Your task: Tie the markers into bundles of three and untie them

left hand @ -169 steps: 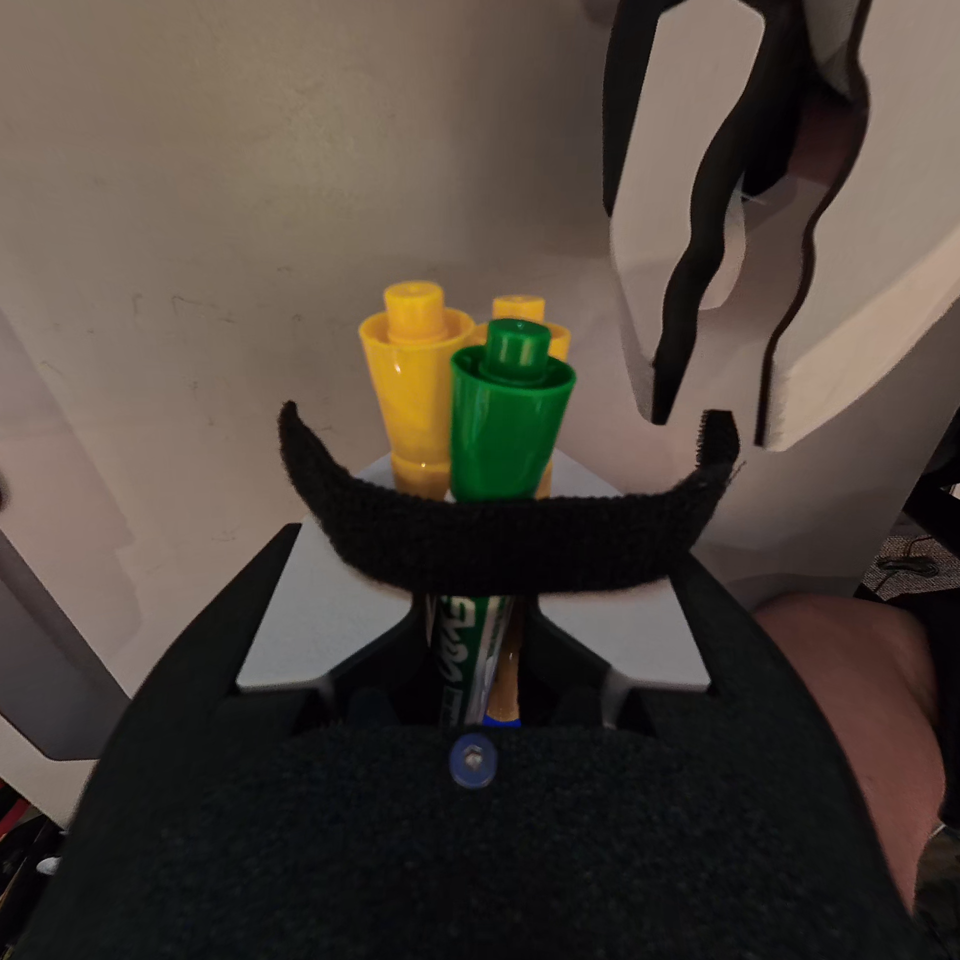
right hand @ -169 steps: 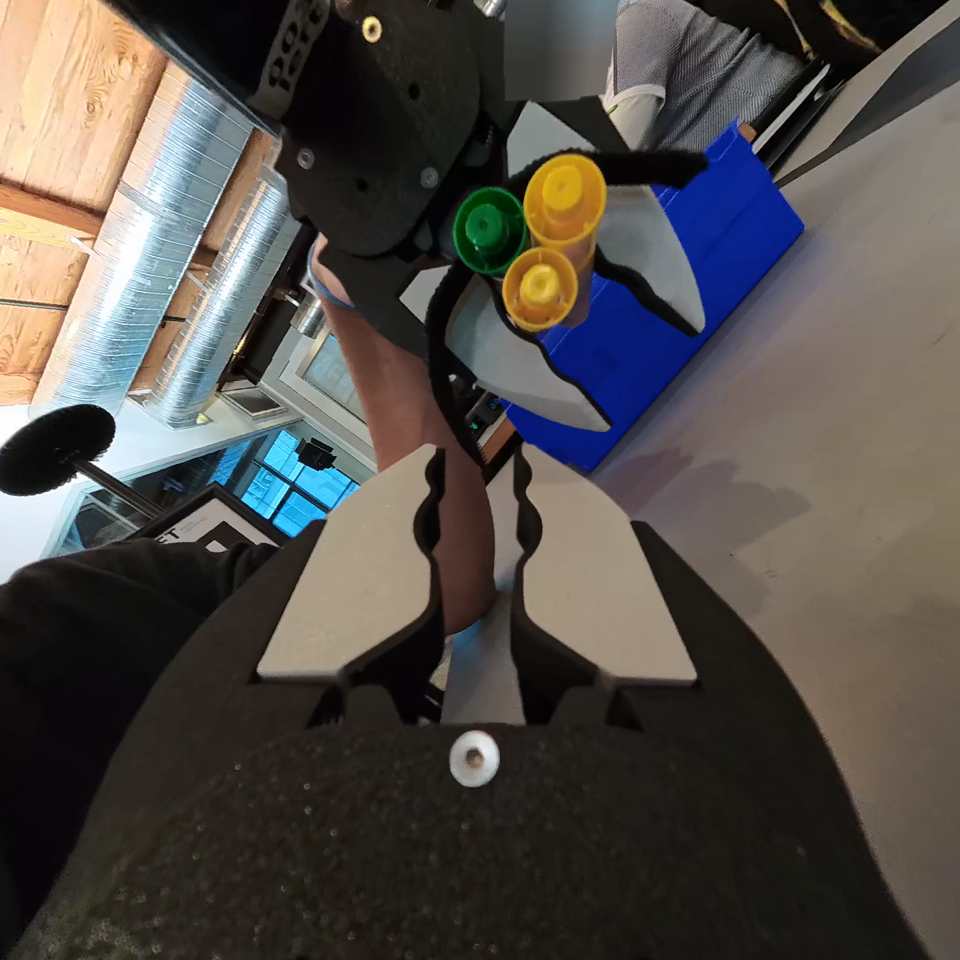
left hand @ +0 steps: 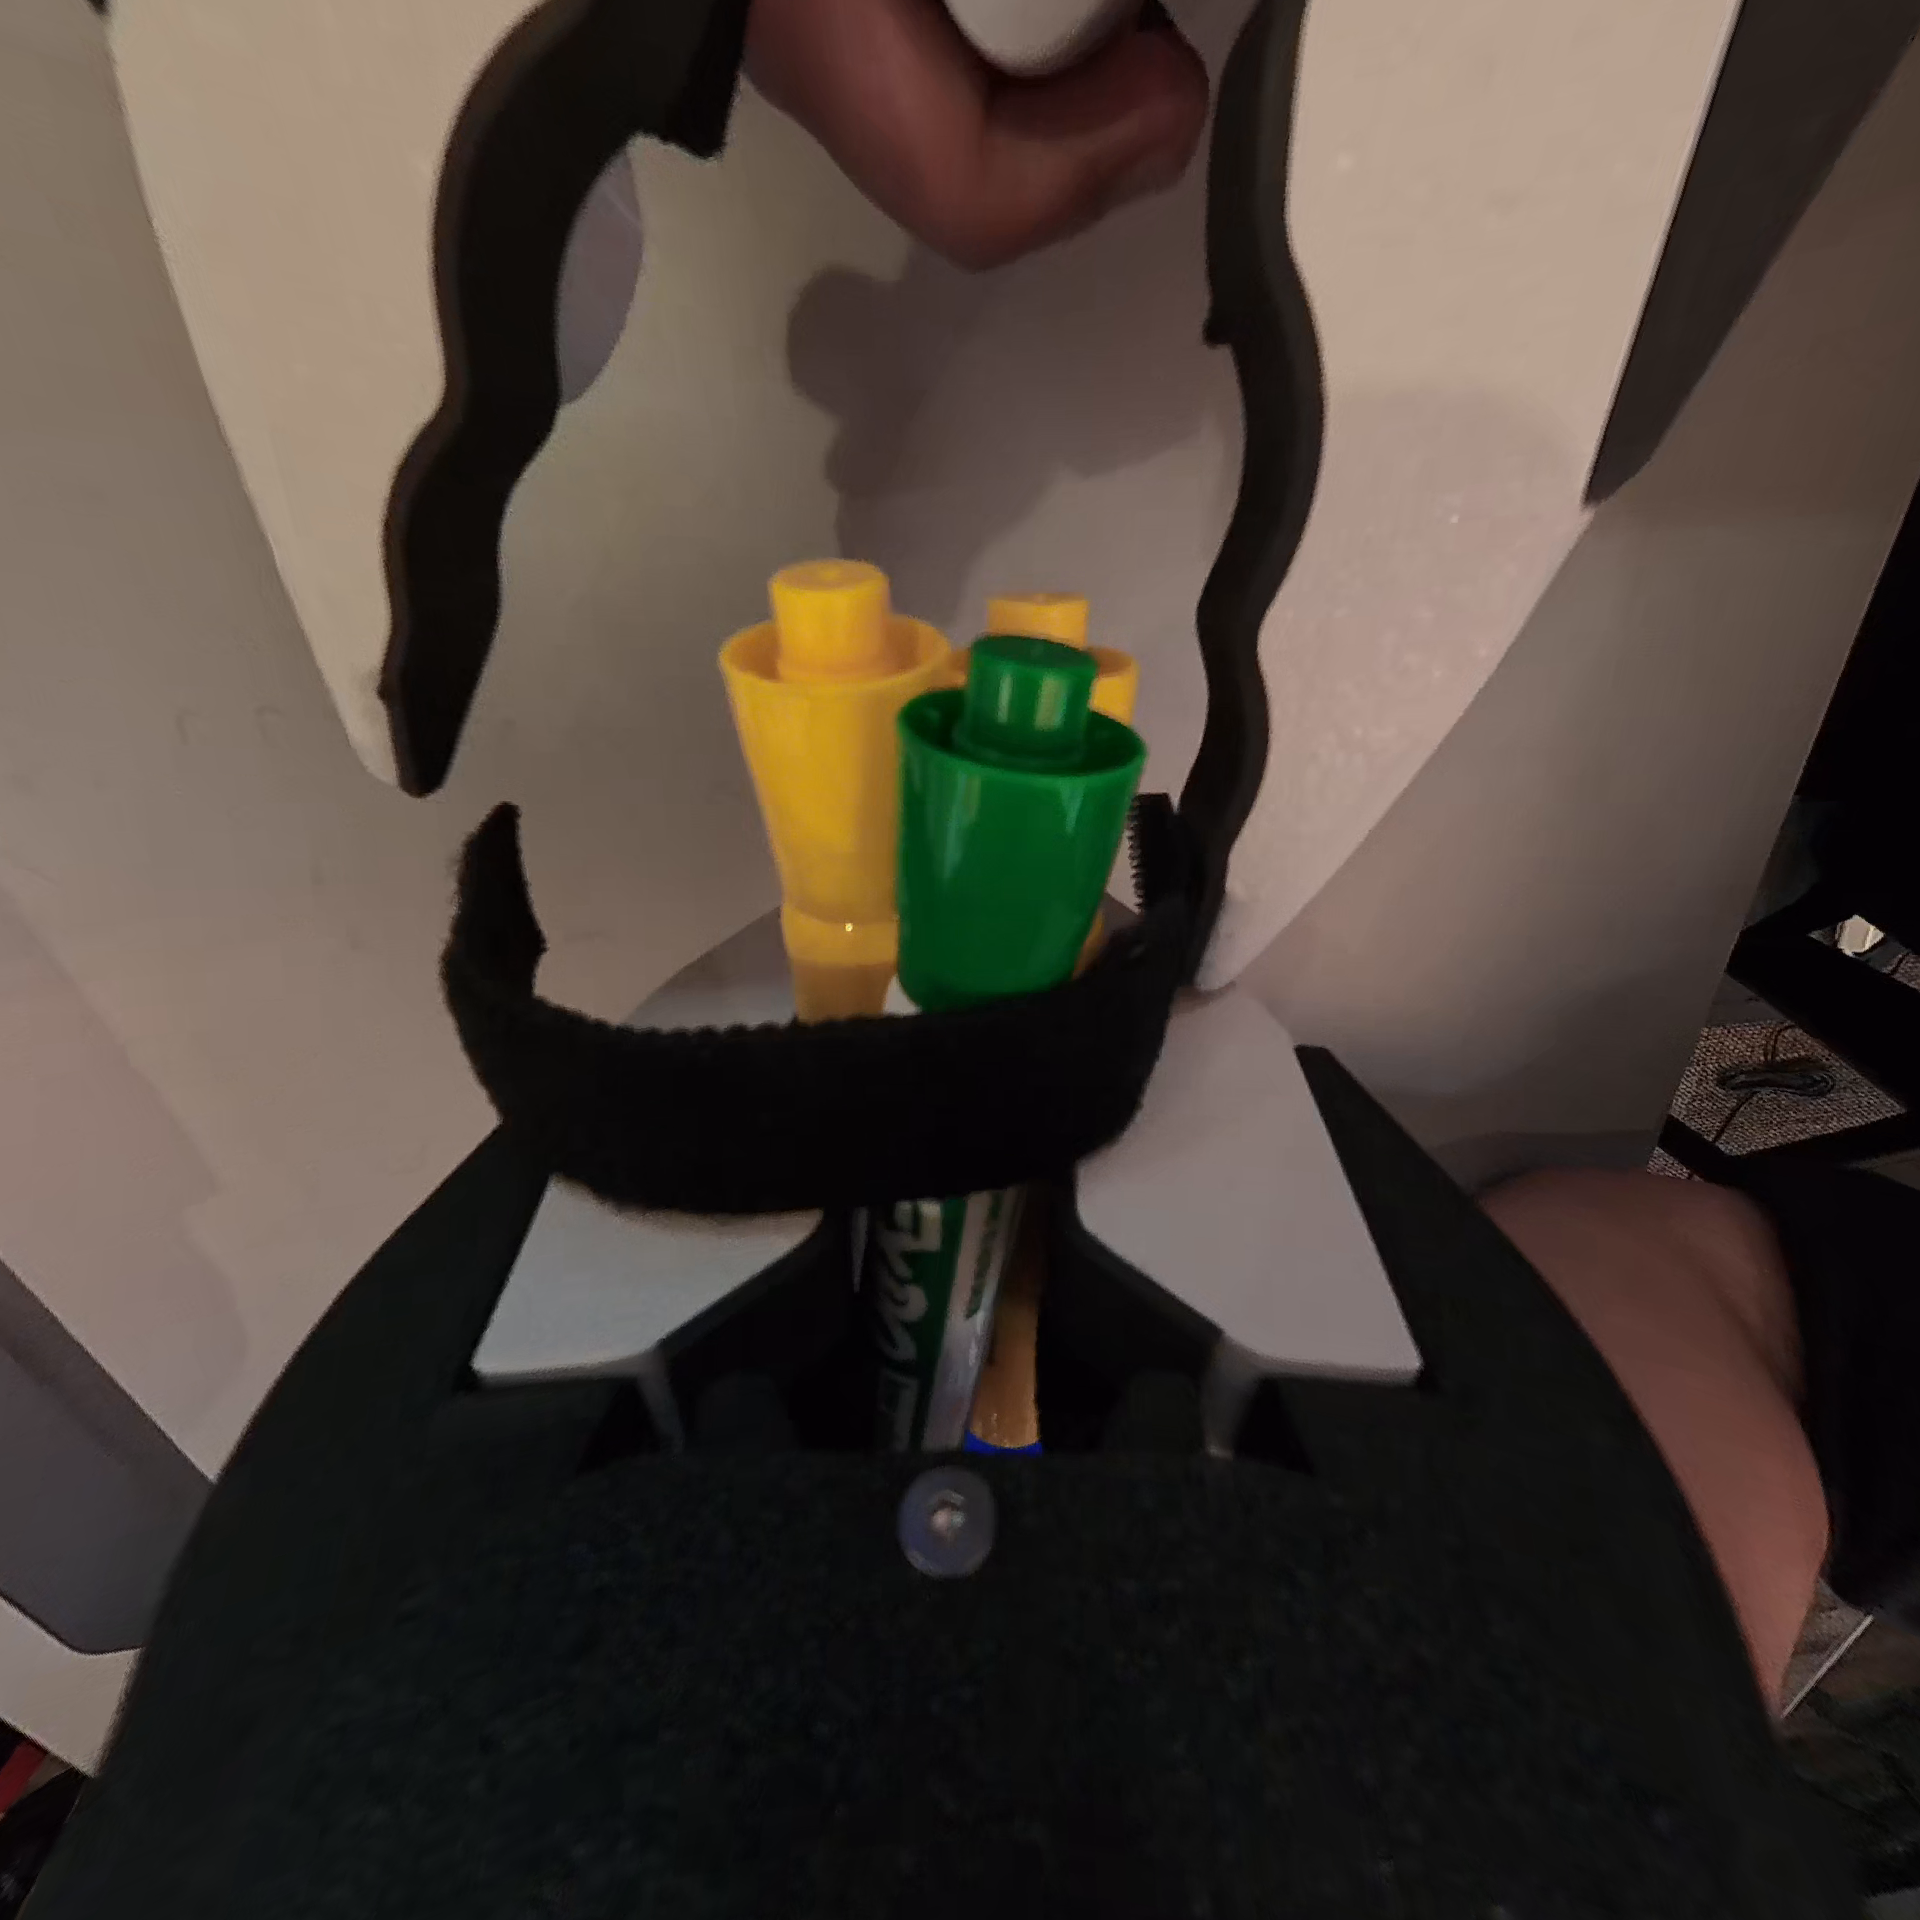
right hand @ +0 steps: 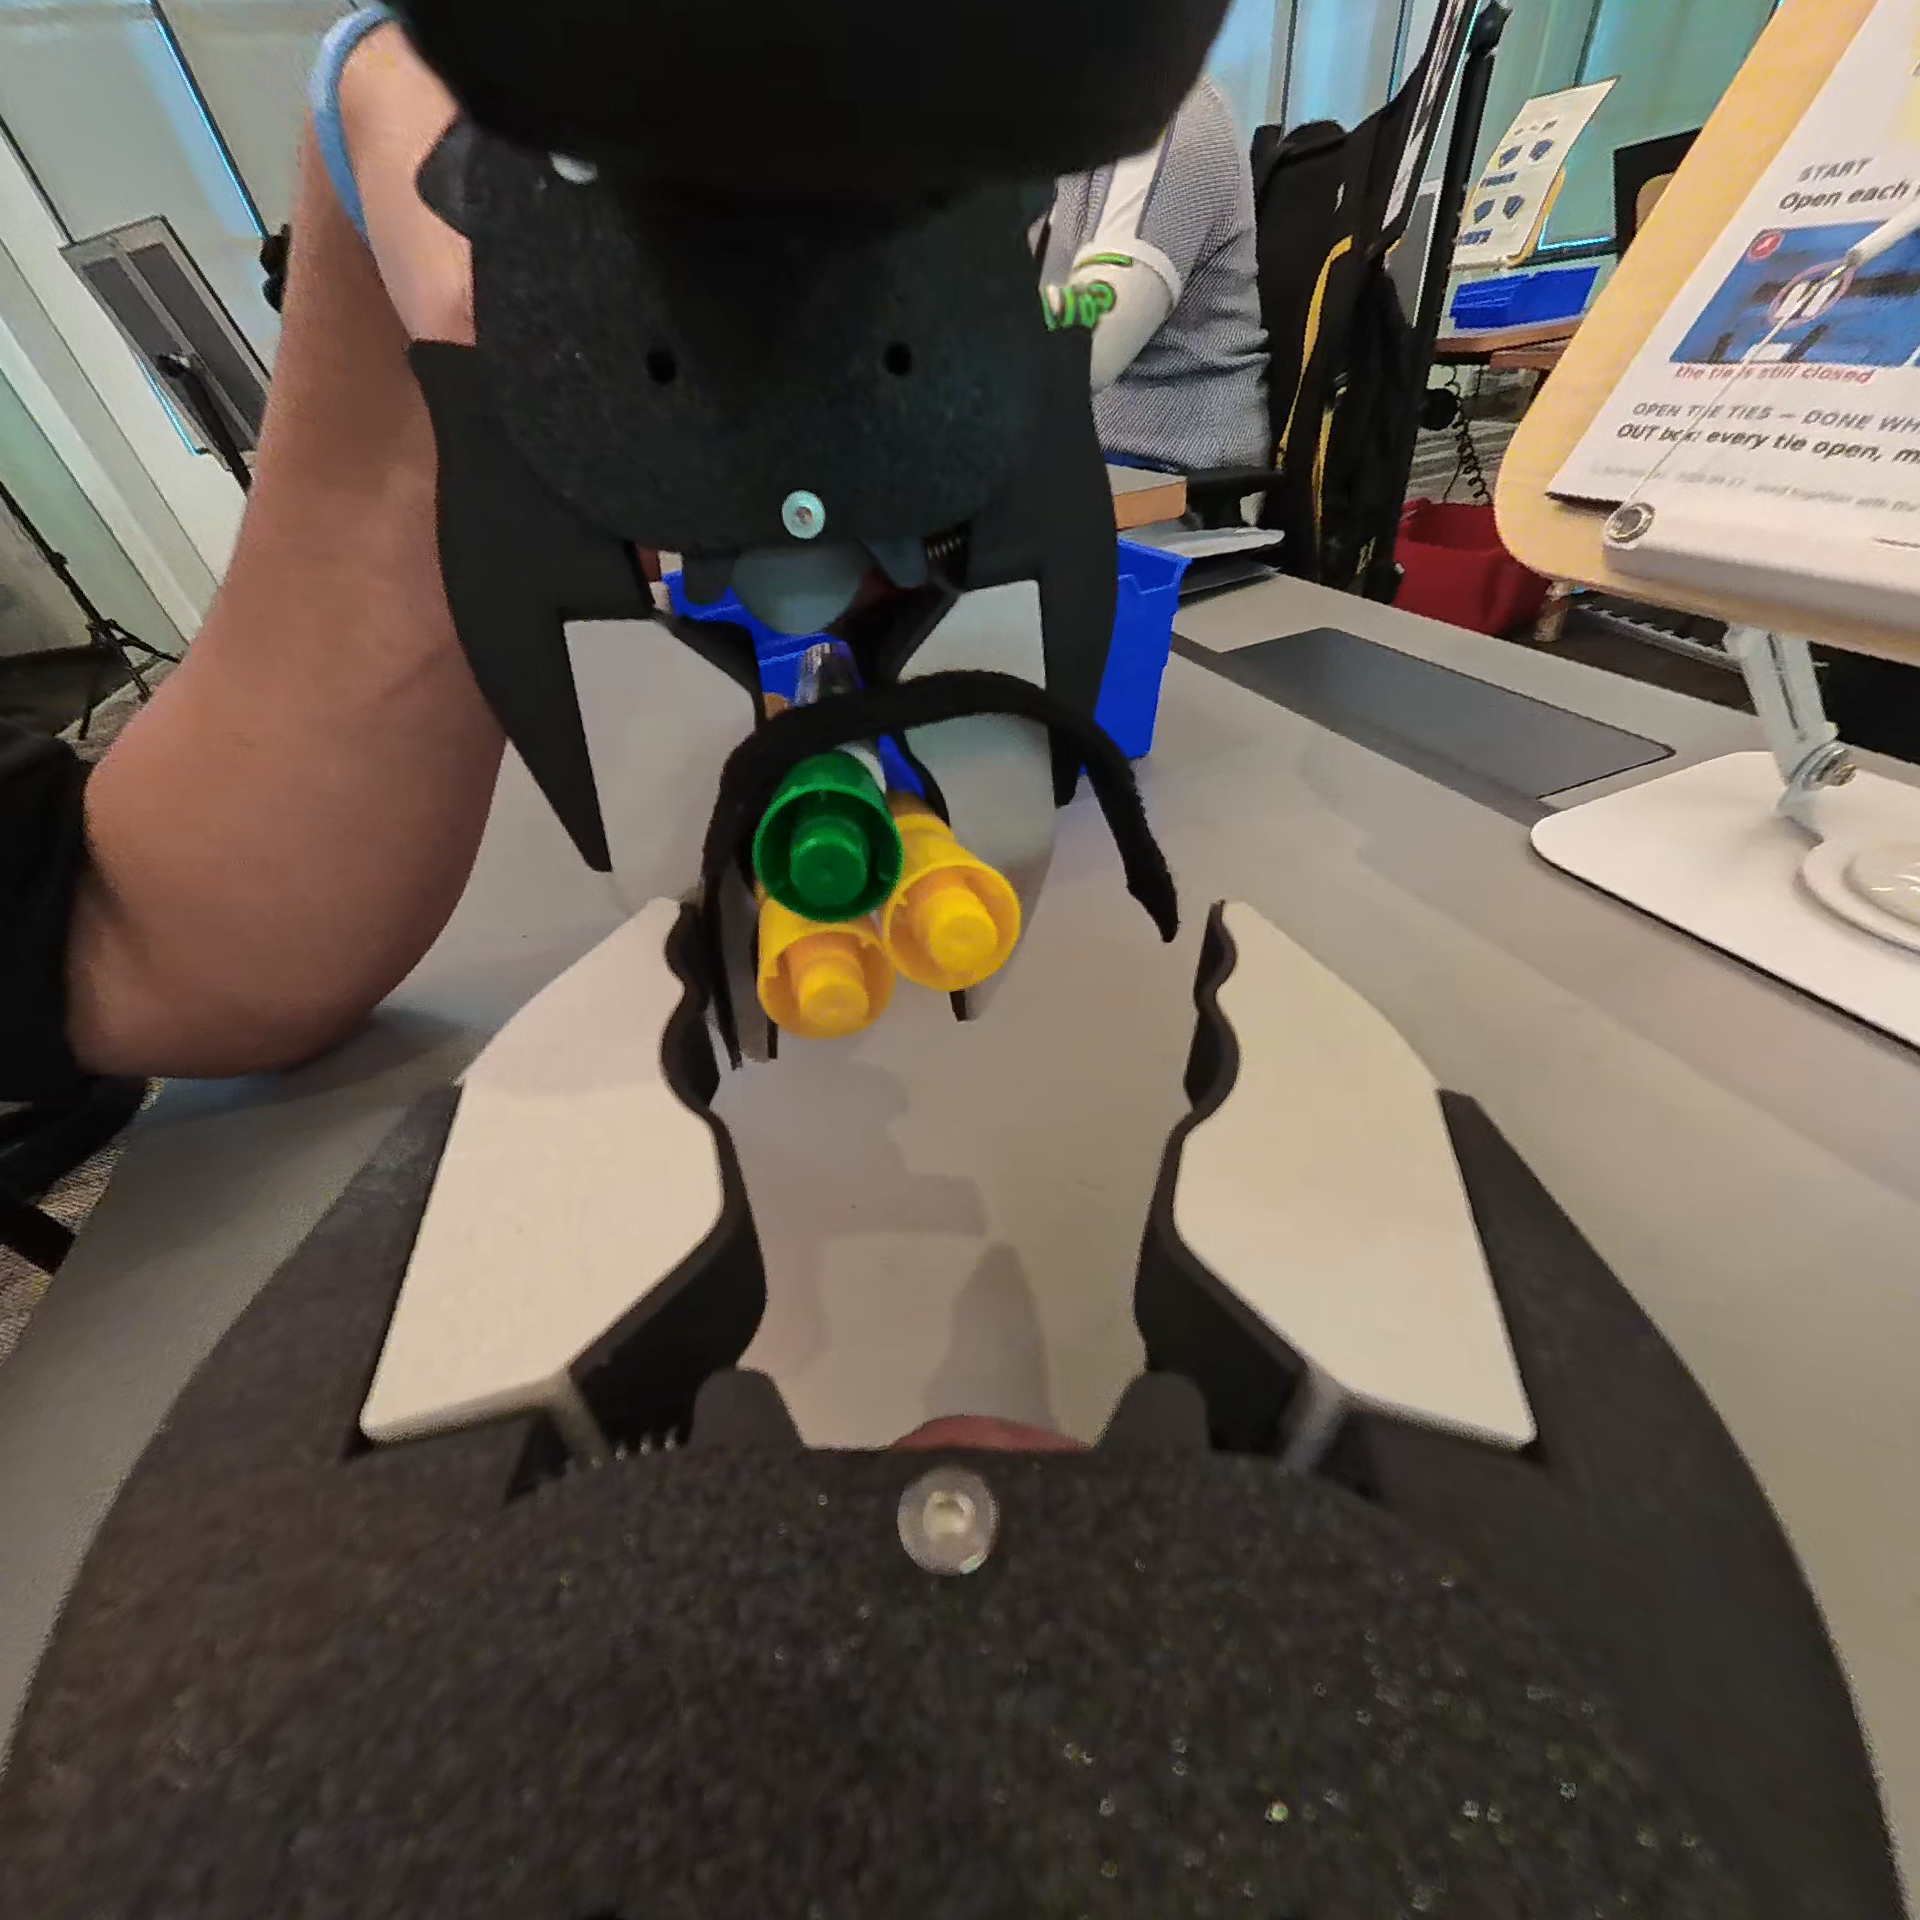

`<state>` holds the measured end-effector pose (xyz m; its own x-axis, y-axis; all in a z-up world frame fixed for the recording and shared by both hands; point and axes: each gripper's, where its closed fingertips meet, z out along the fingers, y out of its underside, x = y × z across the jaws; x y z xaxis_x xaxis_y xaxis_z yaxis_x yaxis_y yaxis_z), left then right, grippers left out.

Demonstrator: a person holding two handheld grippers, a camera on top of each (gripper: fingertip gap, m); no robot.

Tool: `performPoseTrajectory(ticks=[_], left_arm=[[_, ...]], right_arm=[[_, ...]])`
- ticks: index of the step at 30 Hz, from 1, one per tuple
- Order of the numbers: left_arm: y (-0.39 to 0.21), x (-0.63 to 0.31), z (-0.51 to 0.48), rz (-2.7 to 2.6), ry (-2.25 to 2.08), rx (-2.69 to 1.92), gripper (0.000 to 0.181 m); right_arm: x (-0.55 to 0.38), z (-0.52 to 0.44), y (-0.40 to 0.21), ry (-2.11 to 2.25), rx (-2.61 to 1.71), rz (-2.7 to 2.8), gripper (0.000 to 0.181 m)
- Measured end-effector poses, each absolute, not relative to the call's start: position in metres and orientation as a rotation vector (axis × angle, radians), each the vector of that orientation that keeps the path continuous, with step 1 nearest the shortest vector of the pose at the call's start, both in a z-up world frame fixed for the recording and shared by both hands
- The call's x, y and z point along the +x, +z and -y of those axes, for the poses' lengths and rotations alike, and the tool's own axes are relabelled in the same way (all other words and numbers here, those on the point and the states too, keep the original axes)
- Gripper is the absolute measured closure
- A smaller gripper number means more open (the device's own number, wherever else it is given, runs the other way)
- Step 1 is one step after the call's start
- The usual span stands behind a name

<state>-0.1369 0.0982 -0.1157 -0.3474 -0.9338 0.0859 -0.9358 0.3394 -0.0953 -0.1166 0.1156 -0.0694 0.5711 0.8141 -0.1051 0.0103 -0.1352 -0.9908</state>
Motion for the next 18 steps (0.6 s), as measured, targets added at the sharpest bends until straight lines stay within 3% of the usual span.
performPoseTrajectory(ticks=[1,9,18], left_arm=[[-0.116,-0.137,-0.098,2.560,0.200,1.783,0.141],[-0.116,-0.137,-0.094,2.562,0.208,1.759,0.141],[-0.114,-0.135,-0.091,2.586,0.227,1.741,0.141]], right_arm=[[-0.117,-0.115,-0.069,0.807,-1.562,0.724,0.092],[-0.119,-0.111,-0.066,0.774,-1.514,0.775,0.092],[-0.125,-0.101,-0.065,0.871,-1.493,0.822,0.113]])
